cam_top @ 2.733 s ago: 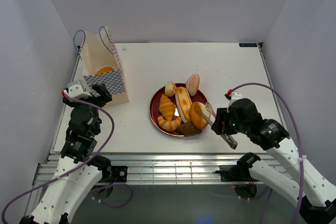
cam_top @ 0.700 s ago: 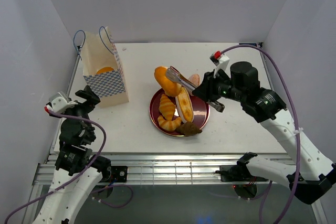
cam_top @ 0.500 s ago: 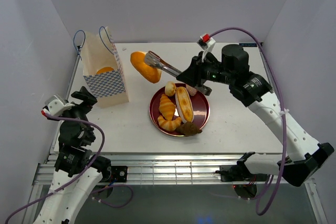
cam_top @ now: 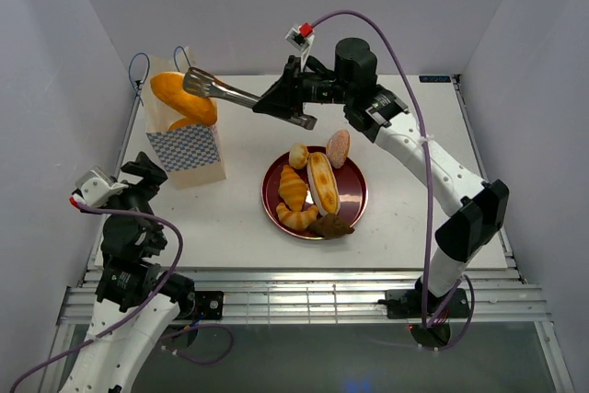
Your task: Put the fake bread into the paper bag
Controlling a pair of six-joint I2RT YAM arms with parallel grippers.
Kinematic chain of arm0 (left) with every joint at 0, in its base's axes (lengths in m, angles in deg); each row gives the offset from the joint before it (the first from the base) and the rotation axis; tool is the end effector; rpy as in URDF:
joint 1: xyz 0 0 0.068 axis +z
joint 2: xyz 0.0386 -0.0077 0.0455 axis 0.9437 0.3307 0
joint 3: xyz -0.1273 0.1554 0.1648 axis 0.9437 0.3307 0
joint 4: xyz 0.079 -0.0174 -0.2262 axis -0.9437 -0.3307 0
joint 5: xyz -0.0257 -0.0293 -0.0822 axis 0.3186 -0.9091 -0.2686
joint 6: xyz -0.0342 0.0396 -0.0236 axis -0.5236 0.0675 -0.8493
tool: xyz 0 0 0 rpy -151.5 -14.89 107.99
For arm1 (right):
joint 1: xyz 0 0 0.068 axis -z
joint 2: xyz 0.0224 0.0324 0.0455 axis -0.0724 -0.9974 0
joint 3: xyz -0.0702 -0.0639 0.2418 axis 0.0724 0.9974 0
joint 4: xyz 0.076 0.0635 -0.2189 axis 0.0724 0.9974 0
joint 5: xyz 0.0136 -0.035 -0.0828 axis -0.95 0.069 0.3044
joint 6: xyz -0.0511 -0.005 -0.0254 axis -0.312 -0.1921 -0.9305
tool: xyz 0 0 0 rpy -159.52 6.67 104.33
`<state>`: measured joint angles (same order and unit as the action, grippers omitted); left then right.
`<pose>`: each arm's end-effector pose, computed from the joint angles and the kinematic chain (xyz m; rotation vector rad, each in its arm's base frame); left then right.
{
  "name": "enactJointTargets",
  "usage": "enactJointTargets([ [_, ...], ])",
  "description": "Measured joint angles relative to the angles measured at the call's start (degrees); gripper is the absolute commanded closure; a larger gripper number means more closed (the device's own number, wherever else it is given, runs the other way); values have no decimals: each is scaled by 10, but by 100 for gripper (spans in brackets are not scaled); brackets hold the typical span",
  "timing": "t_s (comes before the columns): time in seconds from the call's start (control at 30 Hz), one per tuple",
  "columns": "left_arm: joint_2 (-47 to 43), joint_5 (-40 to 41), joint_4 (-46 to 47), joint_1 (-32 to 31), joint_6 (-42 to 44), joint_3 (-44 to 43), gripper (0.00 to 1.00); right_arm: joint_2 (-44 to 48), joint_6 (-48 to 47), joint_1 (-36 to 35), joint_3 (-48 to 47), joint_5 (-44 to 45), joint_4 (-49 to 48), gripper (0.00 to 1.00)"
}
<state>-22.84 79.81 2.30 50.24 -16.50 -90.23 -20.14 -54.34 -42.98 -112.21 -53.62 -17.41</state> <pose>0.0780 0.0049 0.3367 -0.6700 1.3043 0.1259 0.2656 0.2481 0.4454 -0.8710 1.4806 1.3392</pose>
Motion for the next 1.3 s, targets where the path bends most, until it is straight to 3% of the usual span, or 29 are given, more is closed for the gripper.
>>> enactJointTargets([
  [0.4,17,0,10,0,19,8,5,-159,48,-17,-165,-56,-64,92],
  [0.73,21,-11,14,0,23,8,5,-256,67,-12,-202,-55,-76,92],
  [0.83,21,-16,14,0,23,8,5,-267,69,-10,-202,-54,-75,79],
  [0.93,21,-20,15,0,24,8,5,-271,70,-9,-203,-54,-76,76],
  [1.0,21,-22,16,0,24,8,5,-272,70,-6,-203,-54,-77,64],
  [1.1,21,-27,16,0,24,8,5,-272,71,-4,-203,-54,-77,55],
  [1.3,24,-30,16,0,24,8,5,-272,74,0,-204,-54,-84,54],
])
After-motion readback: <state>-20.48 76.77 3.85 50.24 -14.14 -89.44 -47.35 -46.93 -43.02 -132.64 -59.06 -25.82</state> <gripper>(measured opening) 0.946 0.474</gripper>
